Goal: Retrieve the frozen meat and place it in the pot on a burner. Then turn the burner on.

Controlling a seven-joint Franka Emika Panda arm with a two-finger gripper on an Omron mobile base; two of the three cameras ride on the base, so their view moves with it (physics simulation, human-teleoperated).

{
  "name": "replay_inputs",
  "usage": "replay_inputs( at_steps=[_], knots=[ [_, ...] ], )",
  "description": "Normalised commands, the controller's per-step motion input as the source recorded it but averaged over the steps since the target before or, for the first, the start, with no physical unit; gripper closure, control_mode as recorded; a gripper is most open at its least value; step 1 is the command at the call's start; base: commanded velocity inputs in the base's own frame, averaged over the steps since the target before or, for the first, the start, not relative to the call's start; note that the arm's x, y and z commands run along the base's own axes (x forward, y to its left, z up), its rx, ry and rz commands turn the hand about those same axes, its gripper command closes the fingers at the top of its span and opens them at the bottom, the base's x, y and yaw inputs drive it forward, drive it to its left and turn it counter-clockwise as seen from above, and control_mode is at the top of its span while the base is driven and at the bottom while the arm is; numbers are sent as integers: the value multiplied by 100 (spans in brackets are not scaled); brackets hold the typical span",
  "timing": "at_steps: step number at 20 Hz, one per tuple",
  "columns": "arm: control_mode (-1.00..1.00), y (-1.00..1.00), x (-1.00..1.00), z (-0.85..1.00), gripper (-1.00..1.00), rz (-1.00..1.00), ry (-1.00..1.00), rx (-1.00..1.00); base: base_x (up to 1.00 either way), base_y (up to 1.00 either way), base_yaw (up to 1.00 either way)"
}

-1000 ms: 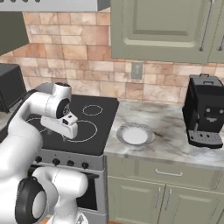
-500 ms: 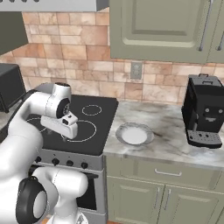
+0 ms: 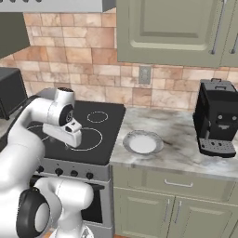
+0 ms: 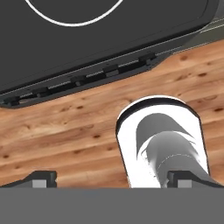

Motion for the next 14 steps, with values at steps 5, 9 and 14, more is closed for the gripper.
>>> replay_inputs(
  at_steps=[5, 9, 14],
  knots=[
    [-100, 56, -12, -13, -100, -12, -26, 0, 0, 0, 0],
    [-100, 87, -3, -40, -100, -11, -12, -4, 0, 0, 0],
    [-100, 87, 0, -48, -100, -9, -5, -15, 0, 0, 0]
  ],
)
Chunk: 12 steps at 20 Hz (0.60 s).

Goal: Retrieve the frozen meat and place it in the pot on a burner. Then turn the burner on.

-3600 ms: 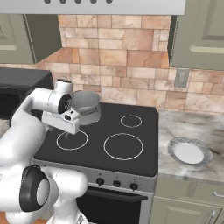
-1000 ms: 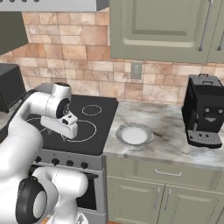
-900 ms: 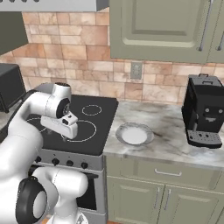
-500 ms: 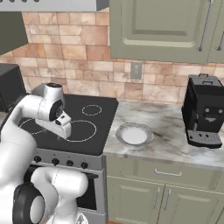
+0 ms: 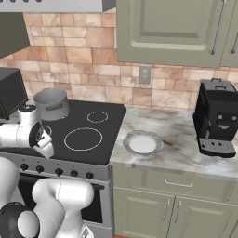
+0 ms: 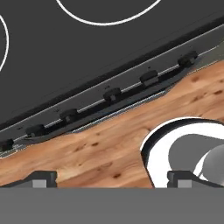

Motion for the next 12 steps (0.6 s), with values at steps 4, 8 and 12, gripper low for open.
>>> replay_inputs(
  at_steps=[4, 8, 12],
  knots=[
    [-100, 85, -6, -58, -100, -6, -23, -19, 0, 0, 0],
    [-100, 58, -20, -55, -100, -2, -36, -19, 0, 0, 0],
    [-100, 30, -42, -30, -100, 6, -24, -18, 0, 0, 0]
  ],
)
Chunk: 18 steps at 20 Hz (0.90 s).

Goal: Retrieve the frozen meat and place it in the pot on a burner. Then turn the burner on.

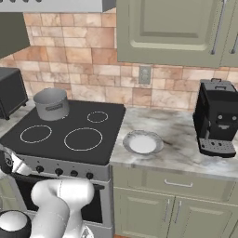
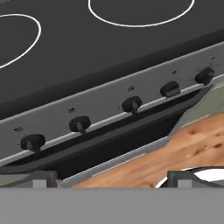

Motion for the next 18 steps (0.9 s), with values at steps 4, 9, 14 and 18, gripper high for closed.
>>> replay_inputs(
  at_steps=[4, 9, 14, 18],
  knots=[
    [-100, 18, -44, -25, -100, 18, -37, -10, 0, 0, 0],
    [-100, 15, -12, -16, -100, 18, -27, 5, 0, 0, 0],
    [-100, 9, -13, -16, -100, 21, -21, 2, 0, 0, 0],
    [-100, 0, -1, -1, -100, 1, -9, 0, 0, 0, 0]
  ],
)
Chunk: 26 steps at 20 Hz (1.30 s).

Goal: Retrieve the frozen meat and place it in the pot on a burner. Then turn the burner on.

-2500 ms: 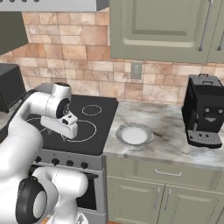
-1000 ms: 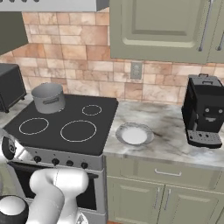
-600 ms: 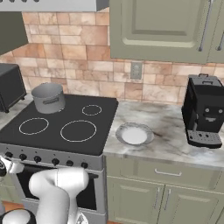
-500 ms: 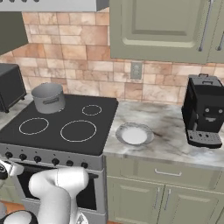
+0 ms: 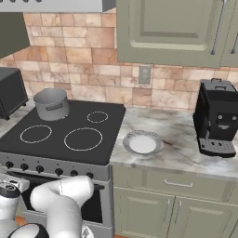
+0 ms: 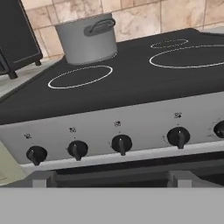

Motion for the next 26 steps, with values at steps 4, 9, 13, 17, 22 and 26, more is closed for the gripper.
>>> replay_inputs(
  at_steps=[4, 9, 13, 17, 22, 26],
  knots=[
    [-100, 2, 0, 0, -100, 0, 0, -1, 0, 0, 0],
    [-100, 24, 0, -2, -100, 0, -20, -8, 0, 0, 0],
    [-100, 42, 0, -4, -100, 0, -19, -4, 0, 0, 0],
    [-100, 51, -3, -9, -100, 1, -14, -4, 0, 0, 0],
    [-100, 10, 0, 0, -100, 0, -1, 0, 0, 0, 0],
    [-100, 2, 0, 0, -100, 0, 0, 0, 0, 0, 0]
  ],
)
